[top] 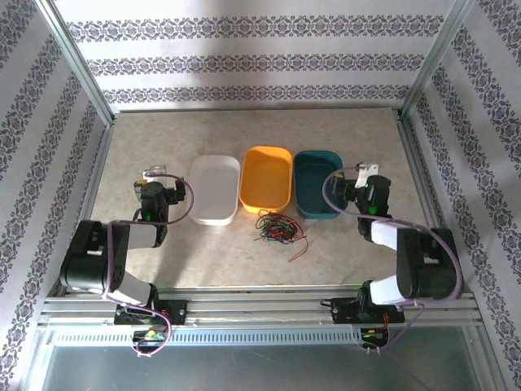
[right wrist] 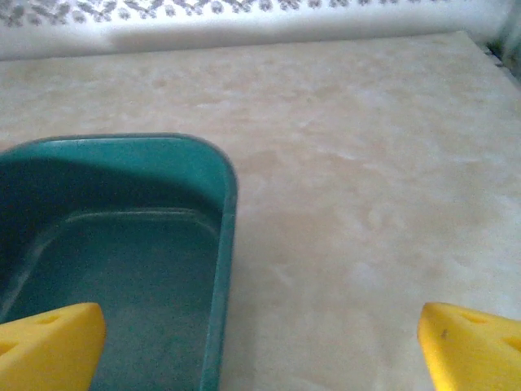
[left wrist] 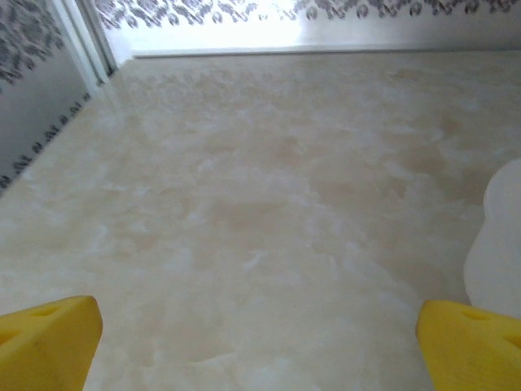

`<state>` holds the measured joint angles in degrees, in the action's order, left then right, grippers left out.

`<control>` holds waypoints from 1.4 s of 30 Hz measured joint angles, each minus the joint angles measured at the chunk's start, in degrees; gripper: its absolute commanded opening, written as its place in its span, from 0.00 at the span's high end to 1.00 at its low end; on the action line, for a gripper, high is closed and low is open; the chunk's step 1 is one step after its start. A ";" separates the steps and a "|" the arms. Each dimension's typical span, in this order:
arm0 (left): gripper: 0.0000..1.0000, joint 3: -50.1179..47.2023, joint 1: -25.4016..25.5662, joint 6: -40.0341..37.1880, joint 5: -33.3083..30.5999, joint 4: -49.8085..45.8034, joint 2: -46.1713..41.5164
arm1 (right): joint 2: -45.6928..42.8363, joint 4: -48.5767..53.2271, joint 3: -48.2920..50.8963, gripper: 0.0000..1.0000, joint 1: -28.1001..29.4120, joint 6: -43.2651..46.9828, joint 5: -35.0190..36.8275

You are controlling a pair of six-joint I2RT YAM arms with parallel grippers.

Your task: Untangle the cables

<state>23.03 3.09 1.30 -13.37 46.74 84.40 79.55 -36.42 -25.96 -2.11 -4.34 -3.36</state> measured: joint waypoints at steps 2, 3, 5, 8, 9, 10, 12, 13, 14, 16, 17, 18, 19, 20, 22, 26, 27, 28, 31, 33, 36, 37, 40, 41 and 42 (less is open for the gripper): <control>0.01 2.29 0.68 0.61 -3.91 -4.11 -3.82 | -5.46 7.28 -4.70 0.13 0.59 -1.68 2.49; 0.01 3.89 0.81 1.11 -5.81 -6.51 -5.88 | -8.15 10.32 -6.91 0.14 1.44 -2.34 4.55; 0.01 6.86 1.20 2.27 -8.48 -11.10 -8.96 | -13.20 16.13 -10.80 0.14 4.63 -3.17 7.65; 0.01 11.43 4.22 4.22 -9.66 -18.64 -12.00 | -17.40 25.59 -15.76 0.14 11.50 -3.67 8.87; 0.01 12.92 6.23 4.92 -9.20 -21.16 -12.52 | -18.10 29.20 -17.22 0.14 14.75 -3.65 8.55; 0.01 14.49 8.83 5.60 -7.80 -23.85 -12.81 | -18.43 32.52 -18.25 0.14 17.73 -3.54 7.93; 0.01 17.03 13.57 7.34 -2.99 -28.11 -12.61 | -18.34 39.39 -19.63 0.14 23.93 -3.17 5.55; 0.01 18.03 15.67 8.68 0.72 -29.86 -12.33 | -18.01 42.62 -20.06 0.14 26.77 -3.15 3.98; 0.01 18.80 17.20 10.21 4.50 -31.12 -11.82 | -17.49 45.86 -20.37 0.14 29.75 -3.17 1.99; 0.01 19.67 19.02 13.05 11.02 -32.63 -10.40 | -16.35 50.69 -20.61 0.14 33.55 -3.26 -0.96; 0.01 19.82 19.82 14.25 13.64 -33.14 -9.57 | -15.65 53.05 -20.61 0.15 35.19 -3.41 -2.19; 0.01 19.96 20.57 15.02 15.61 -33.79 -8.85 | -15.15 54.77 -20.61 0.16 36.24 -3.63 -2.89; 0.01 20.17 21.70 15.67 17.59 -34.84 -7.98 | -14.67 56.57 -20.61 0.16 37.24 -4.13 -3.61; 0.01 20.59 23.12 15.87 19.34 -36.15 -7.17 | -14.40 57.92 -20.61 0.17 37.88 -4.61 -4.04; 0.01 22.03 26.01 15.50 21.49 -39.06 -5.86 | -14.38 59.41 -20.59 0.19 38.38 -5.66 -4.68; 0.01 26.36 31.61 12.41 22.82 -44.85 -3.69 | -14.49 60.81 -20.61 0.24 38.62 -7.04 -5.75; 0.01 27.04 32.57 11.69 22.82 -45.70 -3.43 | -14.51 61.05 -20.61 0.27 38.75 -7.21 -6.14; 0.01 27.65 33.53 10.93 22.64 -46.64 -3.15 | -14.51 61.29 -20.61 0.29 39.10 -7.26 -6.54; 0.01 28.00 34.69 10.27 21.97 -48.02 -2.58 | -14.14 61.51 -20.61 0.39 40.28 -7.04 -8.04; 0.01 27.98 34.69 10.29 20.79 -48.72 -2.27 | -12.92 61.53 -20.85 0.44 40.63 -6.73 -8.96; 0.01 27.82 34.69 10.60 18.95 -48.96 -2.25 | -9.53 61.42 -21.84 0.50 40.89 -6.16 -10.34; 0.01 27.78 34.69 10.82 18.29 -49.00 -2.25 | -8.20 61.22 -22.25 0.52 40.89 -5.95 -10.97; 0.01 27.50 34.69 11.17 16.70 -49.35 -2.25 | -4.59 60.59 -23.69 0.64 40.89 -5.73 -12.11; 0.01 27.34 34.69 11.19 16.46 -49.53 -2.25 | -3.52 60.33 -24.20 0.73 40.89 -5.60 -12.63; 0.01 27.23 34.69 11.21 16.28 -49.81 -2.25 | -2.67 60.15 -24.63 0.83 40.89 -5.66 -12.92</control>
<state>50.26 37.78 12.51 2.92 -3.07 82.15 76.88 23.73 -50.59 38.79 -10.00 -16.27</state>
